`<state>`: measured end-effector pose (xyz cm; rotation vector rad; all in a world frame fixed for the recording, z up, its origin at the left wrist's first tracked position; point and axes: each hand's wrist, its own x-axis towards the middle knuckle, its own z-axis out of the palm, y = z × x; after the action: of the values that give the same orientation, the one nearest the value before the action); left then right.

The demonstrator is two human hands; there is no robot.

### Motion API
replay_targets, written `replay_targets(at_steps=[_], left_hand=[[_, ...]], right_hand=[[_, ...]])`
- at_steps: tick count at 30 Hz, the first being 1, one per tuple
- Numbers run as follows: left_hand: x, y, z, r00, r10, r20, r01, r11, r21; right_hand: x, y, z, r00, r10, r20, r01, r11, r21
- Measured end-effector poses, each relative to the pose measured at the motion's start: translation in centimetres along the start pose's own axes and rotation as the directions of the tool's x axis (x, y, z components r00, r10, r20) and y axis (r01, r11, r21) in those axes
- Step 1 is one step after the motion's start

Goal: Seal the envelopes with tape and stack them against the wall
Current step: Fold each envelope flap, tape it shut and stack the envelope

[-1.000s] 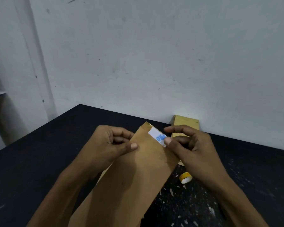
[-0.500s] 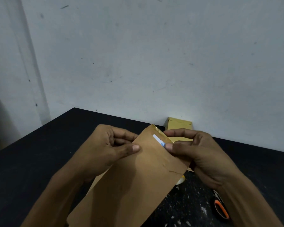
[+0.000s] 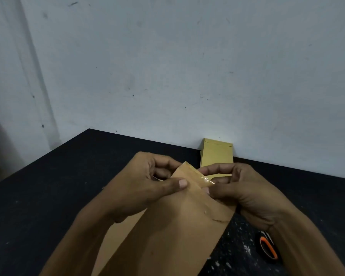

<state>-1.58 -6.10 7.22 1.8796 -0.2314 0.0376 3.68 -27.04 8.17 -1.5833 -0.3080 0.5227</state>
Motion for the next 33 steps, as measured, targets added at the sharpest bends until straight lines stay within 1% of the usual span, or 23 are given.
replay_targets(at_steps=[3, 7, 9, 11, 13, 15, 18, 21, 23, 24, 26, 27, 29, 30, 33], left_hand=[[0.7, -0.1, 0.9, 0.999, 0.012, -0.035, -0.012, 1.0, -0.018], [1.3, -1.1, 2.0, 0.997, -0.04, -0.064, 0.029, 0.986, -0.166], [1.3, -2.0, 2.5, 0.997, -0.057, -0.06, 0.043, 0.976, -0.211], [1.4, -2.9, 3.5, 0.996, -0.081, -0.04, 0.07, 0.97, -0.231], [1.6, -4.1, 4.5, 0.99, -0.136, -0.032, 0.124, 0.962, -0.242], [1.7, -5.3, 5.5, 0.981, -0.196, -0.009, 0.19, 0.957, -0.219], [1.7, -7.1, 6.8, 0.969, -0.243, 0.047, 0.246, 0.965, -0.087], [1.9, -8.2, 8.1, 0.967, -0.249, 0.044, 0.246, 0.967, 0.066], [2.2, -8.8, 8.9, 0.981, -0.193, 0.019, 0.184, 0.959, 0.215], [2.4, -9.1, 9.2, 0.988, -0.152, 0.004, 0.145, 0.945, 0.293], [2.7, -9.7, 9.6, 0.997, -0.072, -0.005, 0.067, 0.91, 0.409], [2.8, -10.0, 9.7, 0.999, -0.032, 0.002, 0.028, 0.892, 0.451], [3.0, -10.6, 10.0, 0.999, 0.028, 0.04, -0.045, 0.846, 0.532], [3.1, -10.9, 10.1, 0.997, 0.041, 0.06, -0.068, 0.822, 0.565], [3.0, -11.3, 10.3, 0.996, 0.058, 0.069, -0.088, 0.793, 0.603]], right_hand=[[-0.6, 0.7, -0.4, 1.0, -0.013, -0.013, 0.013, 0.997, 0.078], [-2.0, 2.2, -1.5, 0.995, -0.055, -0.082, 0.067, 0.985, 0.159], [-2.8, 3.1, -1.9, 0.991, -0.062, -0.119, 0.082, 0.983, 0.164], [-3.4, 4.5, -2.3, 0.98, -0.06, -0.19, 0.089, 0.984, 0.153], [-3.7, 6.0, -2.7, 0.962, -0.04, -0.271, 0.074, 0.99, 0.116], [-4.0, 7.5, -3.1, 0.946, 0.003, -0.325, 0.024, 0.997, 0.079], [-4.2, 9.6, -3.8, 0.922, 0.055, -0.384, -0.075, 0.996, -0.038], [-4.1, 11.3, -4.2, 0.905, -0.007, -0.425, -0.1, 0.968, -0.229], [-3.9, 12.0, -4.2, 0.893, -0.098, -0.439, -0.1, 0.909, -0.405], [-3.7, 12.3, -4.2, 0.887, -0.158, -0.434, -0.099, 0.852, -0.514], [-3.4, 13.0, -4.2, 0.879, -0.285, -0.382, -0.079, 0.703, -0.706], [-3.3, 13.3, -4.2, 0.881, -0.324, -0.344, -0.073, 0.627, -0.776], [-3.0, 14.0, -4.1, 0.891, -0.351, -0.287, -0.075, 0.511, -0.856], [-2.9, 14.4, -4.0, 0.892, -0.359, -0.275, -0.08, 0.474, -0.877], [-2.8, 15.4, -3.9, 0.867, -0.403, -0.292, -0.103, 0.429, -0.897]])
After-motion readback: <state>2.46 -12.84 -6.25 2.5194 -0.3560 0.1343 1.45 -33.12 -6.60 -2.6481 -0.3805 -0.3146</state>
